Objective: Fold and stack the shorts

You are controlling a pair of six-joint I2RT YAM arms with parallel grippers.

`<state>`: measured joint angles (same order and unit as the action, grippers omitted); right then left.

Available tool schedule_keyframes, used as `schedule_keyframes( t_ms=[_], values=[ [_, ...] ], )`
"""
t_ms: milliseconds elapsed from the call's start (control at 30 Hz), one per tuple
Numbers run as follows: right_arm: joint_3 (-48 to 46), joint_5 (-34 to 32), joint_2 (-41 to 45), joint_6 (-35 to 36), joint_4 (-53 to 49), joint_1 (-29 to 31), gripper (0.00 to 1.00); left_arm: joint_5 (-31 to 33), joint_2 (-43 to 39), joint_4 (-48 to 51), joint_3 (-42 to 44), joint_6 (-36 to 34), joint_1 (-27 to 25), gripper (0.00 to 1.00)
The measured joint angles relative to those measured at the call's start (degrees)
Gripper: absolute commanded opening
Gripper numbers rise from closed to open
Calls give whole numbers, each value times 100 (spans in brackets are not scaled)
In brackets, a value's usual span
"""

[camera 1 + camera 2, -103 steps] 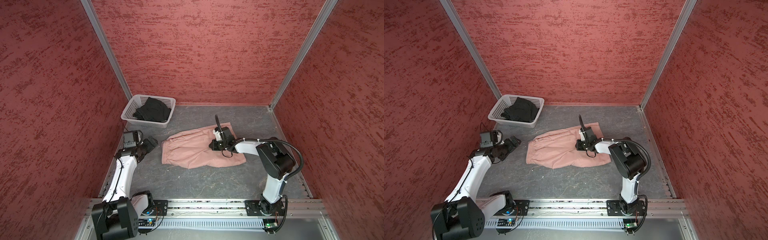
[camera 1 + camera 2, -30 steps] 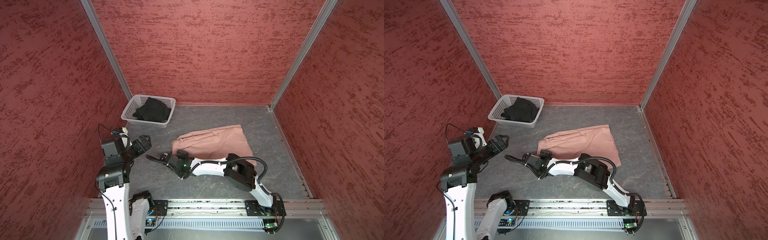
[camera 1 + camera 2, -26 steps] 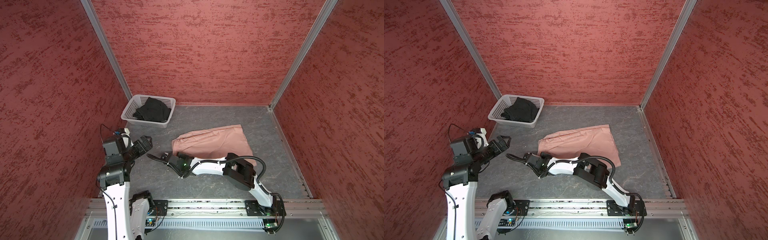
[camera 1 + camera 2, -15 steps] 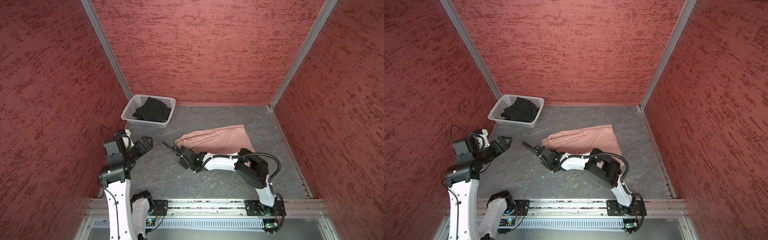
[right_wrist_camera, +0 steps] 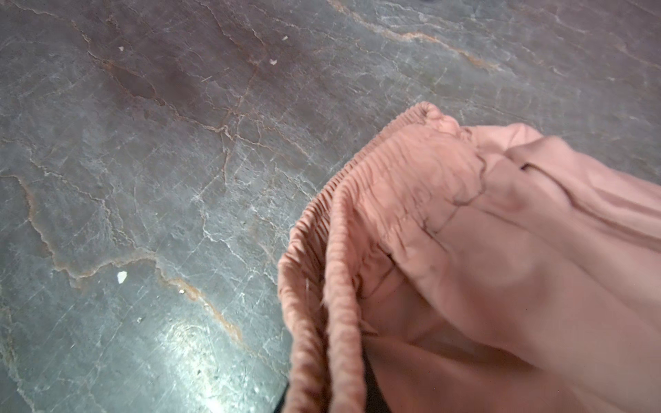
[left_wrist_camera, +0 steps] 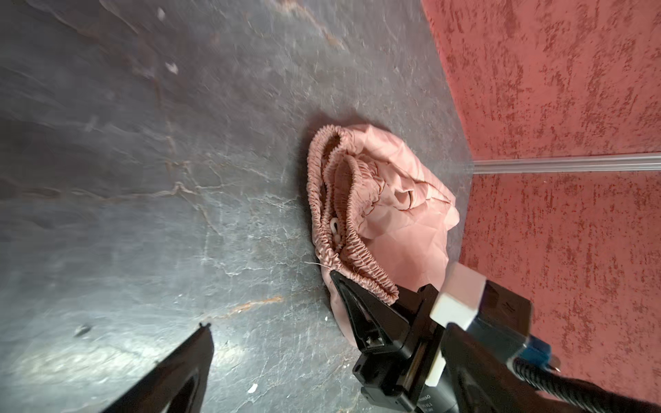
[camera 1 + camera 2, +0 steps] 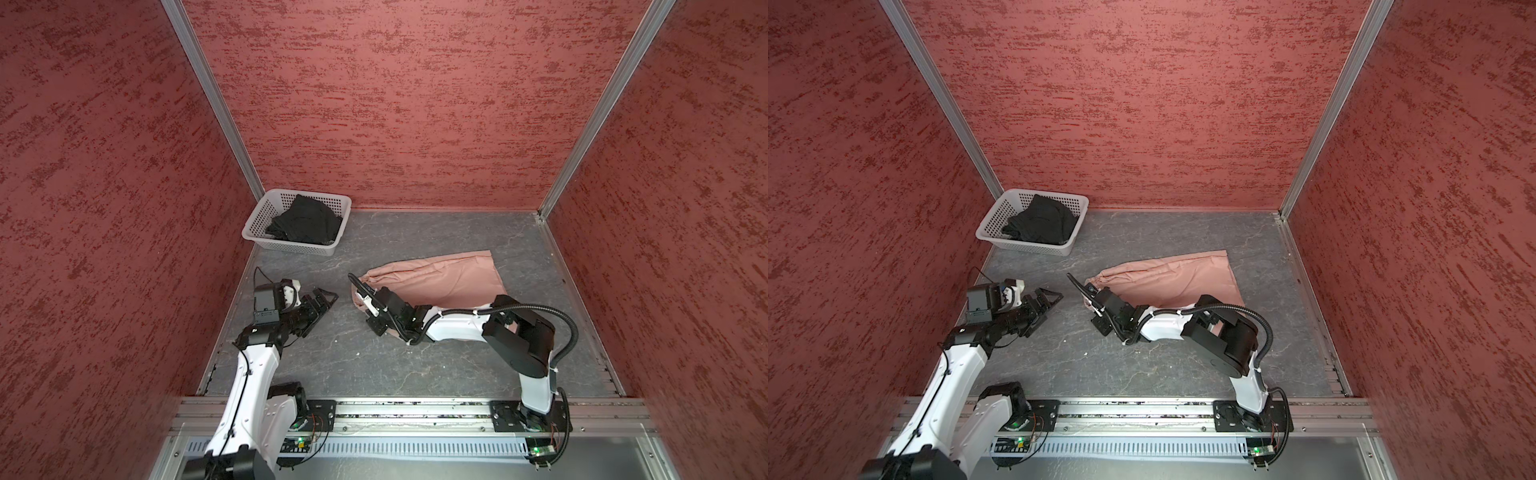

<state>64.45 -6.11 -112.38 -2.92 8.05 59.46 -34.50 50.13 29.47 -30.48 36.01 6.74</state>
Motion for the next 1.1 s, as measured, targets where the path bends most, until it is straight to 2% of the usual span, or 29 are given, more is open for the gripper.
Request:
schedule_keyframes(
  t_ms=[167, 433, 1100],
  values=[
    [-46, -11, 0, 142, 107, 2, 0, 46, 826, -935, 348, 323, -337, 99],
    [-50, -72, -2, 254, 205, 90, 0, 94, 1602, -2046, 365, 728, -826, 99],
    [-144, -439, -2, 546, 452, 227, 0, 407, 3077, -3141, 11, 1073, -1613, 99]
  ],
)
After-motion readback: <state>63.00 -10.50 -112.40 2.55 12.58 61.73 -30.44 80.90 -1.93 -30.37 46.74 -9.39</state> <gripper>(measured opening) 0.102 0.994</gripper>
